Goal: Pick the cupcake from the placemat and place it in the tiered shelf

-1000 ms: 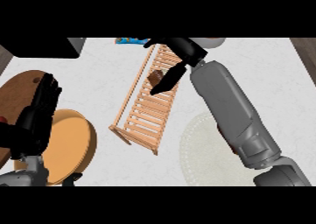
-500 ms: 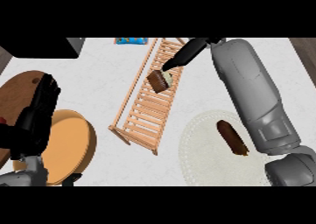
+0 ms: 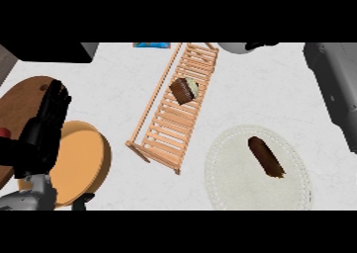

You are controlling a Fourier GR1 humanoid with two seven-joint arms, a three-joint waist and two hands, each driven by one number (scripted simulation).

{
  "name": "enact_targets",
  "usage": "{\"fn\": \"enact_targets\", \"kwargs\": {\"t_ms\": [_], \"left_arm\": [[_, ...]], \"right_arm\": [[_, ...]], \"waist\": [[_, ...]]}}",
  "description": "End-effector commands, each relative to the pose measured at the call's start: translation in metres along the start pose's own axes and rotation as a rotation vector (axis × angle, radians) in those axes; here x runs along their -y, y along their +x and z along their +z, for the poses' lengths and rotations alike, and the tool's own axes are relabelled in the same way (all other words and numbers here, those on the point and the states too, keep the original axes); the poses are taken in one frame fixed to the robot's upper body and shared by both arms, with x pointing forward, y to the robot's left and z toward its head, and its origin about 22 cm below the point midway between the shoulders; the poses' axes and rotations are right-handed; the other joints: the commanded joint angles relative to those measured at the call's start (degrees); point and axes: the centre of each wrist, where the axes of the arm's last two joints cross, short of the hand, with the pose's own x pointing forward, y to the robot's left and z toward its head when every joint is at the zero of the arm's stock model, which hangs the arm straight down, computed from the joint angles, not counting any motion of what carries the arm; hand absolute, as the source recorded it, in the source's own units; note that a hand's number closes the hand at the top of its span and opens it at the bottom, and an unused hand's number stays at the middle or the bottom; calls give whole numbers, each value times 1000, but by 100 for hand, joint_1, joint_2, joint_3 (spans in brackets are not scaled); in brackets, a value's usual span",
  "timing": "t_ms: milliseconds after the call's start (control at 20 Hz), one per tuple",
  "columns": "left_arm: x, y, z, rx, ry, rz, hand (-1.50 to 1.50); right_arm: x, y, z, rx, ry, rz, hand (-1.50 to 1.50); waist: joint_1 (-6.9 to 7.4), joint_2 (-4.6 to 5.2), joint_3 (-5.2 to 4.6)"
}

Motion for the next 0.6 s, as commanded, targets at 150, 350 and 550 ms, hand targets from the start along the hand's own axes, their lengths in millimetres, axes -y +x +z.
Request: {"fn": "enact_targets", "kwargs": {"t_ms": [150, 350, 550], "left_arm": [[-1, 11, -10, 17, -20, 6, 0], [18, 2, 11, 10, -30, 7, 0], [5, -2, -11, 31, -38, -7, 0]], "right_arm": [[71, 3, 46, -31, -13, -2, -150], [88, -12, 70, -4, 1, -30, -150], [91, -1, 65, 24, 15, -28, -150]], "waist": [[132, 63, 5], [232, 78, 14], [234, 121, 8]]}}
